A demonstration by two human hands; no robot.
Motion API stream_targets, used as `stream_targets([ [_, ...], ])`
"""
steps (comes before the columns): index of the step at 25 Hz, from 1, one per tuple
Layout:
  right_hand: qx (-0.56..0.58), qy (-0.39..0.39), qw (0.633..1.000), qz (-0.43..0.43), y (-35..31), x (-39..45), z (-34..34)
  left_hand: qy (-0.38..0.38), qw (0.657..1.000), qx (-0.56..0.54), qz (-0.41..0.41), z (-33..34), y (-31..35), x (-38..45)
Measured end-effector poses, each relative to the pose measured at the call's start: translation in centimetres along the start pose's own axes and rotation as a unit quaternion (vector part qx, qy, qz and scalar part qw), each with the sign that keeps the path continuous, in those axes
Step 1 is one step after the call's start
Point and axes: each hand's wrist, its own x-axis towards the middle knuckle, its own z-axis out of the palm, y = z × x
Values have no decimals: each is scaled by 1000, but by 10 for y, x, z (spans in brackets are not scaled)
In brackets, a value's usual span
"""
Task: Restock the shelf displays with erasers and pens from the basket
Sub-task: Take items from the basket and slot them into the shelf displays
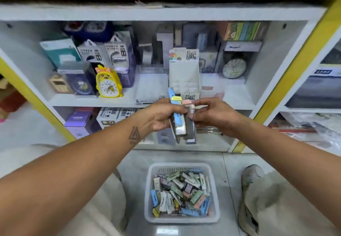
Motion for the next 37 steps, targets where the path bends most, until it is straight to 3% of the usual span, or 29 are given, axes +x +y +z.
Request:
stream_targets([
  [10, -74, 164, 981, -73, -71, 44, -35, 76, 994, -83, 10, 7, 79, 26],
  [14, -118, 248, 949, -156, -90, 85, -46, 119, 990, -73, 6, -21, 102, 41],
  [18, -249, 286, 897, -226, -91, 124, -42, 144, 989, -34, 10, -44, 109, 52],
  [24, -329, 254, 853, -316, -74, 157, -16, 175, 984, 20, 7, -73, 121, 59],
  [28, -337, 217, 865, -302, -64, 164, -8, 180, 983, 26, -9, -74, 120, 58],
  [34, -419, 158, 848, -283, -47, 168, -6, 164, 986, 32, -18, -64, 117, 61],
  [37, -452, 209, 822, -276, -49, 163, -9, 161, 986, 34, -22, -59, 116, 63],
])
